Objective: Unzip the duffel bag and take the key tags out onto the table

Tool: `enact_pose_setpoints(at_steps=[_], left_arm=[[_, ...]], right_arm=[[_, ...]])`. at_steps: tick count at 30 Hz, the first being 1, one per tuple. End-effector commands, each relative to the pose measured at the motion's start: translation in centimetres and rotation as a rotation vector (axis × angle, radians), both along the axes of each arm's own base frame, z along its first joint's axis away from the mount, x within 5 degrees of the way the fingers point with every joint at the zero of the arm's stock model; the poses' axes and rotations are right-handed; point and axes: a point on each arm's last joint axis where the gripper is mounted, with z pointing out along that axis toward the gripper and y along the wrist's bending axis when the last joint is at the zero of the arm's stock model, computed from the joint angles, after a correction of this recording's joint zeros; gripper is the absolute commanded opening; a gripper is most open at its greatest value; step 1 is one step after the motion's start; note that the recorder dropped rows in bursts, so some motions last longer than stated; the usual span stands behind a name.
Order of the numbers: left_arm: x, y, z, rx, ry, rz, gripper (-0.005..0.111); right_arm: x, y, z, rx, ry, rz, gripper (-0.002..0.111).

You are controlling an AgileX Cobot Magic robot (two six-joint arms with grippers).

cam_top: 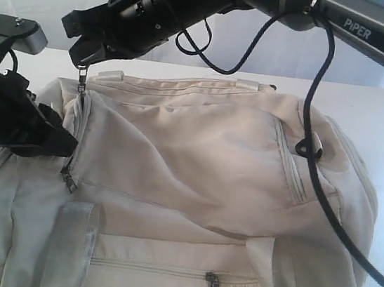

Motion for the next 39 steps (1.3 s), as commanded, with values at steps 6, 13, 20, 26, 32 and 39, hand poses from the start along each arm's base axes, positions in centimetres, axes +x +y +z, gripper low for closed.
enact_pose_setpoints(at_steps=[6, 13, 20, 26, 32, 39], left_arm=[[-2.5, 0.5, 0.4, 0.087, 0.11, -0.093, 0.0], [-5.4, 1.9, 2.4, 0.163, 0.075, -0.073, 0.0], [-5.6, 2.0, 1.6, 0.167, 0.098, -0.075, 0.0], [-5.7, 2.1, 0.4, 0.17, 0.109, -0.064, 0.0], [-5.7, 2.1, 0.4, 0.169, 0.101, -0.061, 0.0], [-5.6, 2.1, 0.4, 0.168, 0.099, -0.059, 0.0]], right_arm=[[0.7, -0.2, -0.1, 0.011, -0.026, -0.023, 0.0], [3.0, 0.4, -3.8, 0.008, -0.025, -0.112, 0.0], [4.6, 0.3, -5.1, -0.002, -0.095, -0.204, 0.0], [5.3, -0.5, -6.3, -0.127, -0.154, -0.247, 0.0], [5.9, -1.9, -6.7, -0.203, -0.142, -0.311, 0.0], [6.8, -5.0, -6.9, -0.24, -0.063, -0.357, 0.0]])
